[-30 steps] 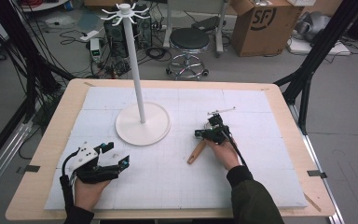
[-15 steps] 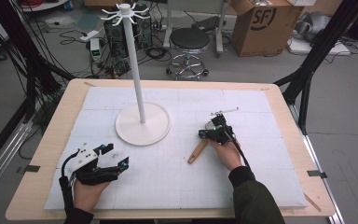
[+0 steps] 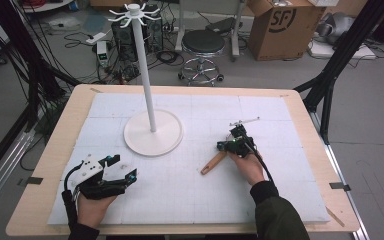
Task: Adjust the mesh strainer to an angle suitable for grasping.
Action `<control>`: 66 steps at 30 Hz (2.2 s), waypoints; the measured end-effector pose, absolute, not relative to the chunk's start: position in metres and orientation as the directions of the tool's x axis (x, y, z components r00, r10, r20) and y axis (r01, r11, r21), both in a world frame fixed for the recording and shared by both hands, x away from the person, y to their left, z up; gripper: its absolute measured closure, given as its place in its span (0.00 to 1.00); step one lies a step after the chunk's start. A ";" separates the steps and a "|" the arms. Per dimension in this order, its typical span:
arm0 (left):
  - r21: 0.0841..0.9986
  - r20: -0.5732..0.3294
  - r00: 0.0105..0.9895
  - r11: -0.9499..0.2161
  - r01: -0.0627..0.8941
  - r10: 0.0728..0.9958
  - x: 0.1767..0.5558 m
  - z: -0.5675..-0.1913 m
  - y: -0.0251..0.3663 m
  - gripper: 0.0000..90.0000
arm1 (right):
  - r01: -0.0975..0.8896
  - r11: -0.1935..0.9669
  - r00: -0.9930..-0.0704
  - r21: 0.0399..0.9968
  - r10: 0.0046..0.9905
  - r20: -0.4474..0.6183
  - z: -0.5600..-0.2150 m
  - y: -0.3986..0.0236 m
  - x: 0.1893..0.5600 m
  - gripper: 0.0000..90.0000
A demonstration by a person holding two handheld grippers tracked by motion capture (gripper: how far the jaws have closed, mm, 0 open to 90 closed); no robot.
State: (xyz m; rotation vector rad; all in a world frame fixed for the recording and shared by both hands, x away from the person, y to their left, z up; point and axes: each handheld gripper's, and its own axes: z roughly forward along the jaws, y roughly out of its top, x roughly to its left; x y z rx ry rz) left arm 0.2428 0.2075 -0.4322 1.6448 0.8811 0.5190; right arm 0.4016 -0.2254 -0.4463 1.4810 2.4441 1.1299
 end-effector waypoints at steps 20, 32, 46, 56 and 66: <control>0.960 -0.114 0.623 -0.075 0.270 0.774 0.241 -0.431 0.209 0.22 | 0.759 0.239 -0.513 0.605 0.791 0.332 -0.447 -0.250 0.380 1.00; 0.960 -0.119 0.623 -0.070 0.270 0.773 0.240 -0.431 0.208 0.22 | 0.759 0.224 -0.506 0.611 0.793 0.338 -0.449 -0.258 0.365 1.00; 0.962 -0.117 0.621 -0.066 0.264 0.775 0.239 -0.430 0.209 0.22 | 0.760 0.217 -0.505 0.613 0.791 0.346 -0.450 -0.263 0.352 1.00; 0.962 -0.111 0.625 -0.075 0.264 0.773 0.239 -0.430 0.208 0.22 | 0.756 0.214 -0.507 0.619 0.789 0.347 -0.450 -0.265 0.345 1.00; 0.962 -0.111 0.626 -0.076 0.264 0.772 0.240 -0.430 0.207 0.22 | 0.682 0.264 -0.612 0.682 0.717 0.335 -0.433 -0.245 0.331 1.00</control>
